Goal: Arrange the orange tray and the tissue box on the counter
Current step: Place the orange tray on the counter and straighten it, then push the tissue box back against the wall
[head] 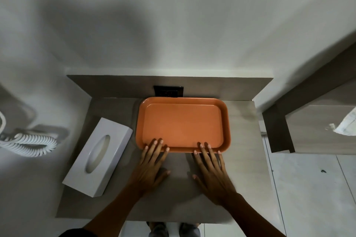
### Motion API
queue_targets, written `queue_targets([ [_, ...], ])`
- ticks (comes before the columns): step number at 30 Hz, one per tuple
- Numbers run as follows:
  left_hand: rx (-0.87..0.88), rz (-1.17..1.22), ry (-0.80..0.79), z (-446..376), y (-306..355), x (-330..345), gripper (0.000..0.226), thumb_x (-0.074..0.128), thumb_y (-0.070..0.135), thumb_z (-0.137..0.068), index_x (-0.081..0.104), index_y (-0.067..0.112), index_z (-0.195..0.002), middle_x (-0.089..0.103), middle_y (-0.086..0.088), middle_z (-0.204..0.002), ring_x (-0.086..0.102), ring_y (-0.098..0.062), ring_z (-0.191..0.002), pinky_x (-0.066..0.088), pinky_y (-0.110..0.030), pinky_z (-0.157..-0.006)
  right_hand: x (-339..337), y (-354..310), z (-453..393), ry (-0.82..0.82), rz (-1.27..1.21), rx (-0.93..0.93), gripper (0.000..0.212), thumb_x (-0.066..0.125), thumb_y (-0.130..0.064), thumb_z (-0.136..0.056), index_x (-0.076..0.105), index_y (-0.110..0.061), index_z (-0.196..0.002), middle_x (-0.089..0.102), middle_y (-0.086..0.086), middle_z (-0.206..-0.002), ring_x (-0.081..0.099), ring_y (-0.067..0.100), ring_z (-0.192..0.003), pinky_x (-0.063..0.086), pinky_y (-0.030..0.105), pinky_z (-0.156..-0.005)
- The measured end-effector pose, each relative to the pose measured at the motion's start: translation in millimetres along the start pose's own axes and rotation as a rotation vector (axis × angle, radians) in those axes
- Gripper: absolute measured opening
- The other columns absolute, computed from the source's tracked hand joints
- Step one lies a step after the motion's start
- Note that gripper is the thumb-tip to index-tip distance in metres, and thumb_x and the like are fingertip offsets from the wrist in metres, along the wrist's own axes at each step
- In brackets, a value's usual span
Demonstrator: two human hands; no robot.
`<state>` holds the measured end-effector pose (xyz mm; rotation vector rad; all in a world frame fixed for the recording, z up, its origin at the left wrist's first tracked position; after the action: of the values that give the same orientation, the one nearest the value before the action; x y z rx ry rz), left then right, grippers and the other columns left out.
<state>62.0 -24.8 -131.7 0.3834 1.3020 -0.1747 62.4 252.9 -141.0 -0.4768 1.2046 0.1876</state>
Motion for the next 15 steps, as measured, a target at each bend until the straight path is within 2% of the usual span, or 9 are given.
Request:
queue_targets([
  [5, -0.073, 0.024, 0.087, 11.8, -2.9, -14.7, 0.082, 0.043, 0.064, -0.105, 0.029, 0.016, -0.17, 0.015, -0.014, -0.181, 0.017, -0.036, -0.169, 0.019, -0.066, -0.132, -7.8, -22.9, -3.7, 0.106, -0.039, -0.037, 0.089, 0.035, -0.068, -0.114, -0.006, -0.026, -0.181, -0.013, 0.006, -0.191, -0.013, 0.029, -0.177, 0.001, 0.064, -0.141],
  [7, -0.148, 0.038, 0.157, 20.7, -13.8, -25.9, 0.081, 0.046, 0.062, -0.104, 0.035, 0.012, -0.168, 0.021, -0.016, -0.18, 0.023, -0.037, -0.167, 0.021, -0.066, -0.132, -10.8, -45.1, -12.7, 0.112, -0.073, -0.105, 0.088, 0.041, -0.063, -0.115, -0.002, -0.024, -0.181, -0.012, 0.005, -0.191, -0.012, 0.027, -0.178, 0.006, 0.067, -0.142],
  [10, -0.314, 0.038, 0.231, 43.5, -42.1, -42.2, 0.082, 0.048, 0.061, -0.102, 0.043, 0.006, -0.163, 0.034, -0.023, -0.174, 0.035, -0.043, -0.162, 0.033, -0.068, -0.127, -10.1, -89.3, -28.1, 0.132, -0.13, -0.241, 0.085, 0.046, -0.054, -0.116, 0.007, -0.016, -0.181, -0.003, 0.011, -0.191, -0.002, 0.033, -0.179, 0.015, 0.071, -0.14],
  [12, -0.459, 0.108, 0.255, 61.1, -67.6, -51.3, 0.093, 0.048, 0.069, -0.097, 0.038, 0.006, -0.165, 0.031, -0.025, -0.175, 0.033, -0.045, -0.162, 0.034, -0.069, -0.127, -7.2, -119.8, -37.7, 0.139, -0.155, -0.323, 0.081, 0.045, -0.053, -0.117, 0.013, -0.014, -0.181, 0.003, 0.013, -0.191, 0.004, 0.035, -0.178, 0.019, 0.069, -0.14],
  [15, -0.663, 0.25, 0.235, 87.7, -108.6, -59.4, 0.12, 0.037, 0.092, -0.084, 0.017, 0.014, -0.172, 0.012, -0.019, -0.181, 0.016, -0.041, -0.168, 0.021, -0.064, -0.134, -0.3, -160.9, -50.6, 0.116, -0.184, -0.408, 0.081, 0.045, -0.055, -0.117, 0.012, -0.019, -0.181, 0.001, 0.007, -0.192, 0.0, 0.029, -0.179, 0.012, 0.058, -0.142],
])
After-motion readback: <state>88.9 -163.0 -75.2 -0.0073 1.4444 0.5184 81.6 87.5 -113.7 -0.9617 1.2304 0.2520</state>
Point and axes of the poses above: each hand's wrist, its own z-axis away from the middle knuckle, its own x-axis out of the palm, y = z × x, the point moved 4 cm from there along -z, towards the middle knuckle
